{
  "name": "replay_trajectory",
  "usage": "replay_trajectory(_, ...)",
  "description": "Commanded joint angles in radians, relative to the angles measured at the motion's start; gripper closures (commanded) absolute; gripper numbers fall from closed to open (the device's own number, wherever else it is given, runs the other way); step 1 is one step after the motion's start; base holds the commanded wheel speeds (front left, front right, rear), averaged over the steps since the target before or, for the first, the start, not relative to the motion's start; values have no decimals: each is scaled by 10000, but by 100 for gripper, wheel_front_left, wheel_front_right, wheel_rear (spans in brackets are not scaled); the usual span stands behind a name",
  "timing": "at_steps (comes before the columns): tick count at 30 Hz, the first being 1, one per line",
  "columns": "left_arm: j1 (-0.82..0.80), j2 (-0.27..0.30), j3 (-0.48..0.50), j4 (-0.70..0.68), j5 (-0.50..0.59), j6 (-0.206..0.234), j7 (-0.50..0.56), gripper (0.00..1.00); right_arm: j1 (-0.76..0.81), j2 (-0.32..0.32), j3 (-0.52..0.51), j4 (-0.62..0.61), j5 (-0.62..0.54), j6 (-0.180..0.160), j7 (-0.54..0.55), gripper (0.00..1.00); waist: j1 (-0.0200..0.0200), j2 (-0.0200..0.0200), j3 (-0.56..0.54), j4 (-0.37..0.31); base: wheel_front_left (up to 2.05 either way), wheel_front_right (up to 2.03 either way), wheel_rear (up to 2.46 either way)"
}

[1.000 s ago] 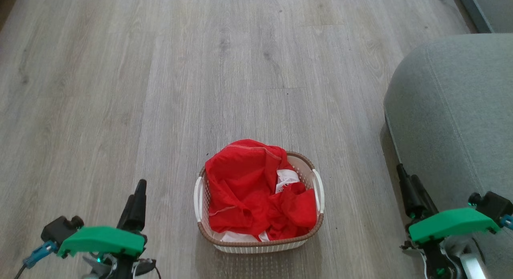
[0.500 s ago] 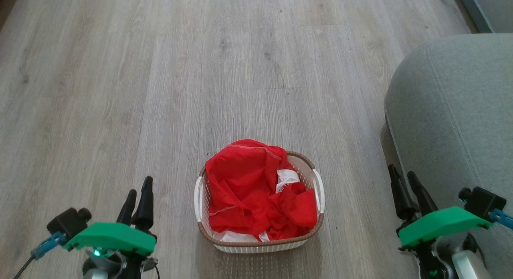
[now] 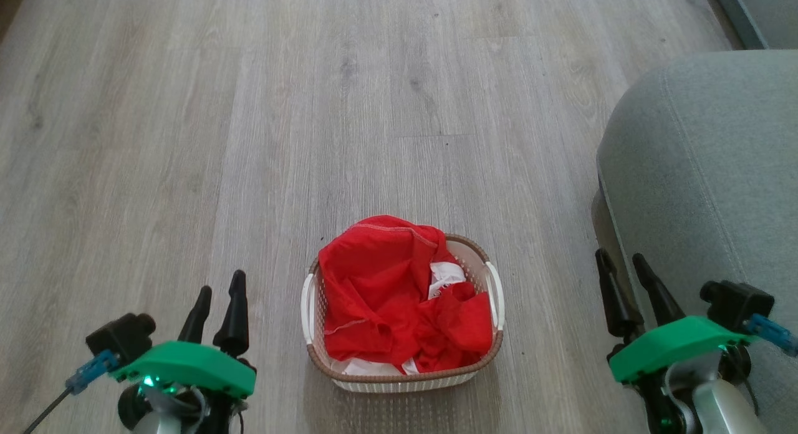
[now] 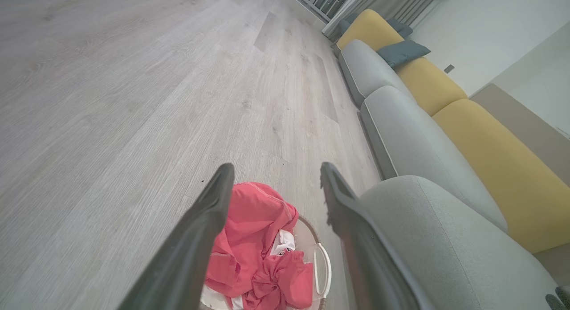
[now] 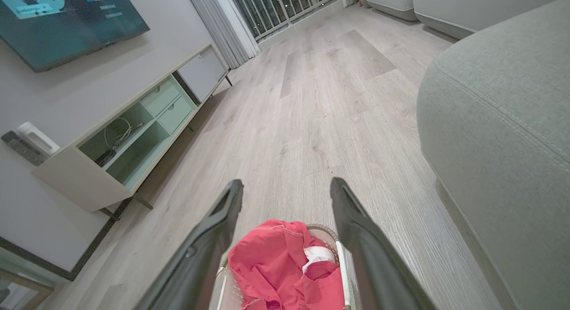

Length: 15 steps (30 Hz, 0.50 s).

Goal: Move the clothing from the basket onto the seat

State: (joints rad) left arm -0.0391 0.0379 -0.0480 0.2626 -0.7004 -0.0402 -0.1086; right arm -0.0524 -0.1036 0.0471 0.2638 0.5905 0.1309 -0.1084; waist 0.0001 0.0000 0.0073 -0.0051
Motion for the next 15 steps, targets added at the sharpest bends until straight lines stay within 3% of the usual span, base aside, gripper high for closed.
replay_trajectory(1,-587,92,119,-407,451,66,-201,0,-494,-217,227,-380,-471,0,-183,0,-1,0,5,-5,0,0,0)
replay_trajectory(15,-601,101,-5,-547,2008,180,-581,0,-513,-274,483,-488,-2065,-1,-569,0,-1,0,-25,-12,0,0,0)
